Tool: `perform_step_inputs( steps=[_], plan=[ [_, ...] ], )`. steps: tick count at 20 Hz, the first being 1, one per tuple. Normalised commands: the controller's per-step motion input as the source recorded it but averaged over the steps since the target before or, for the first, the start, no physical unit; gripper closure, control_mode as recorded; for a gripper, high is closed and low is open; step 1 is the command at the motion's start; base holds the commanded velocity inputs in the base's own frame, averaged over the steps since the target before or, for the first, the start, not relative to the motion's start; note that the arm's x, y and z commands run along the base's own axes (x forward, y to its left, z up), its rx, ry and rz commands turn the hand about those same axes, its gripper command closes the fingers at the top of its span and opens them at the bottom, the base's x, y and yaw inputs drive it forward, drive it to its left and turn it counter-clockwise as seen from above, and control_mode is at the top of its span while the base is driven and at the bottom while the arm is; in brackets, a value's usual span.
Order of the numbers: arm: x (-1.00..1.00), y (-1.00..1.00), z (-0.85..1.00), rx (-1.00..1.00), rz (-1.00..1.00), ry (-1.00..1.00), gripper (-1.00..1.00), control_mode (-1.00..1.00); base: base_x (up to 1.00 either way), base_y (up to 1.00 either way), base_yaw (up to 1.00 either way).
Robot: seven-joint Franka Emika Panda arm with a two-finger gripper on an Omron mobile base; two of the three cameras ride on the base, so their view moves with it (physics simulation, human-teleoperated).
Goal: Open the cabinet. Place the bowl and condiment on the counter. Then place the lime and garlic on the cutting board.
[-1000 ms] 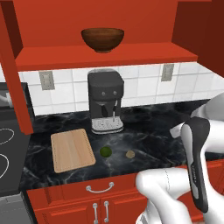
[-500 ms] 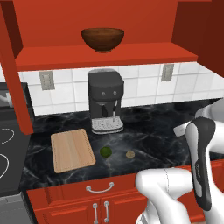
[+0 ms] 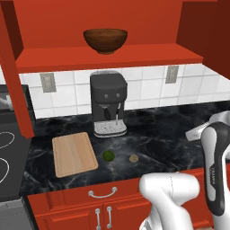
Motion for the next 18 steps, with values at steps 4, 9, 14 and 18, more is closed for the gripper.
perform_step_inputs(
  steps=[4, 9, 14, 18],
  plan=[
    [0.0, 0.01, -0.52, 0.0, -0.03, -0.17, 1.0, -1.0, 0.0, 0.0, 0.0],
    [0.0, 0.15, -0.45, 0.0, -0.07, -0.18, 1.0, -1.0, 0.0, 0.0, 0.0],
    [0.0, 0.21, -0.47, -0.01, -0.06, -0.21, 1.0, -1.0, 0.0, 0.0, 0.0],
    [0.0, 0.09, -0.5, -0.02, -0.02, -0.2, 1.0, -1.0, 0.0, 0.0, 0.0]
  ],
)
